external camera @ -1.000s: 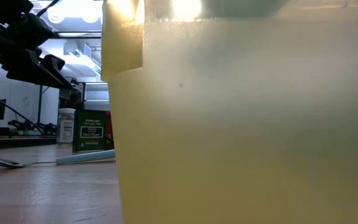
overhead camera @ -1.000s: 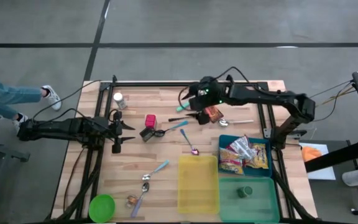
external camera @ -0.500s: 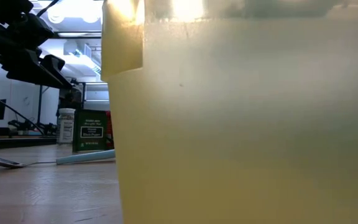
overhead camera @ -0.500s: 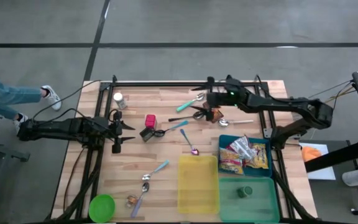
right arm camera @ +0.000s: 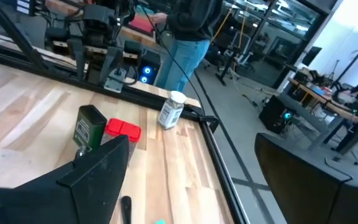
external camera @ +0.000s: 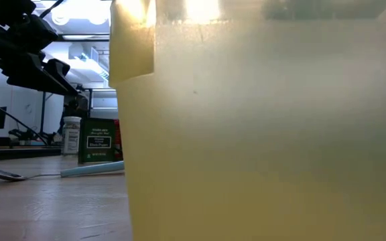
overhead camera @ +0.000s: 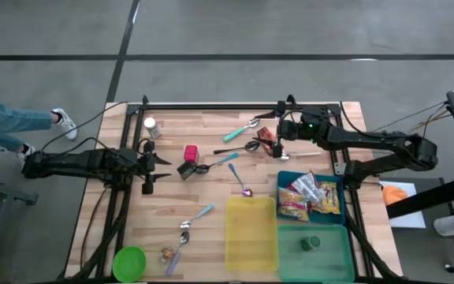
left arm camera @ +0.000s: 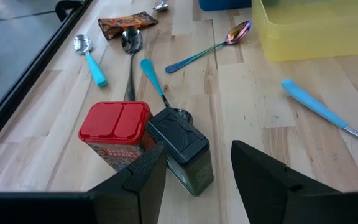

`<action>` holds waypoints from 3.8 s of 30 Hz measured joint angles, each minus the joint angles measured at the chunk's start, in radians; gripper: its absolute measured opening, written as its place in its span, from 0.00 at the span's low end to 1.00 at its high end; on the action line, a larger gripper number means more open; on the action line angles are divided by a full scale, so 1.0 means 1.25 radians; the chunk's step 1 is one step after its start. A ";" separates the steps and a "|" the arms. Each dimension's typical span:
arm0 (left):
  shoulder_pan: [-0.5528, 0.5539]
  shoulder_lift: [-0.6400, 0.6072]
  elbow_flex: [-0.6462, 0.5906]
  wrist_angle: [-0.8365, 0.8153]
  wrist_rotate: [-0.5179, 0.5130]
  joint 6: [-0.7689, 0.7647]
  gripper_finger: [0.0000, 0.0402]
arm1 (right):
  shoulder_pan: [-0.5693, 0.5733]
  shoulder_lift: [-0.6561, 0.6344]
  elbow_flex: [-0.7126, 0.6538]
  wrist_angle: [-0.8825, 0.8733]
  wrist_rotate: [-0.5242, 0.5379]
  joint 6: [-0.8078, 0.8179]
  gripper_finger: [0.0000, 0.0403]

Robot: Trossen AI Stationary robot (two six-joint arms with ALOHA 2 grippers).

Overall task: Pick & Place Food Item
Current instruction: Put the black seasoning can into the green bin

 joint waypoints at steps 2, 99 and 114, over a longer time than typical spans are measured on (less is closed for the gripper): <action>0.000 0.000 0.000 0.000 0.000 0.000 0.45 | 0.000 0.000 -0.004 0.000 0.010 0.000 0.86; -0.002 0.637 0.369 -0.208 -0.065 -0.683 0.87 | 0.000 0.002 -0.004 -0.005 0.015 -0.007 0.86; -0.002 0.694 0.368 -0.166 -0.066 -0.629 0.91 | 0.000 0.002 -0.004 -0.011 0.015 -0.007 0.86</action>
